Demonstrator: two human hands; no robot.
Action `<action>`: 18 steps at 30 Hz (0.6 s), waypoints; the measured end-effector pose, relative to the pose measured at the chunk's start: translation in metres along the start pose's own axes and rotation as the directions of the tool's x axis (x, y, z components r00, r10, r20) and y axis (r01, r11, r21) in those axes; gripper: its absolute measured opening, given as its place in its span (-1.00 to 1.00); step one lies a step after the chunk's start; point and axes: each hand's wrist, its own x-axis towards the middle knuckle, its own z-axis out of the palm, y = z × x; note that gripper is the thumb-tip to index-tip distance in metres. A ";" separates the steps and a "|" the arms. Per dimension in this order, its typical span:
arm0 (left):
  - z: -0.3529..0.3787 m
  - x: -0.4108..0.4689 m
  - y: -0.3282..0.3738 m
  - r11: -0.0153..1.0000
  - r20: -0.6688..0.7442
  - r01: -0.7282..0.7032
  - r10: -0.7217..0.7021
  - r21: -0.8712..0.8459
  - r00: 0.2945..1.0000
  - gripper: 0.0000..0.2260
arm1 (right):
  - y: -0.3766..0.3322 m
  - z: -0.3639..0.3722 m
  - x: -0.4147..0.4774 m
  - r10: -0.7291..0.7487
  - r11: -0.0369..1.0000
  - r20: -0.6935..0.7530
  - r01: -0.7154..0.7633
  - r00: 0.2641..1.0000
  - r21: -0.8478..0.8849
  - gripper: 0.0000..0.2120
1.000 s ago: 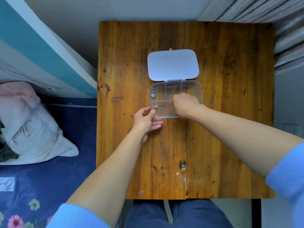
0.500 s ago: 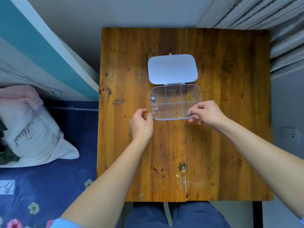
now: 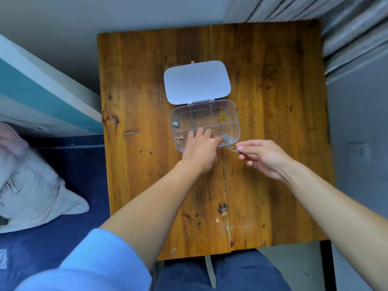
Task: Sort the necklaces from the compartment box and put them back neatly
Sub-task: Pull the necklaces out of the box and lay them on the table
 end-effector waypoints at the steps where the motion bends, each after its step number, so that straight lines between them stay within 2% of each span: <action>1: 0.002 0.001 0.001 1.000 -0.002 0.002 -0.002 0.021 1.000 -0.66 | 0.001 -0.002 0.000 0.010 0.999 0.009 -0.011 1.000 0.030 -0.84; 5: 0.010 0.002 -0.001 0.999 -0.092 0.005 -0.008 -0.034 0.996 -0.76 | 0.004 -0.011 -0.001 0.041 0.996 0.004 -0.041 0.999 0.080 -0.85; 11: 0.009 -0.004 -0.010 0.946 -0.219 0.019 -0.094 -0.323 0.971 -0.82 | 0.010 -0.020 0.002 0.047 0.995 -0.123 -0.036 0.991 0.091 -0.84; 16: -0.010 -0.021 -0.015 0.901 -0.150 0.047 -0.123 -0.431 0.981 -0.84 | 0.006 -0.019 -0.002 0.007 0.994 -0.152 0.009 0.988 0.106 -0.86; 18: -0.024 -0.030 -0.016 0.761 -0.075 0.135 -0.235 -0.634 0.969 -0.83 | 0.003 -0.017 -0.006 -0.021 0.995 -0.167 0.037 0.986 0.094 -0.85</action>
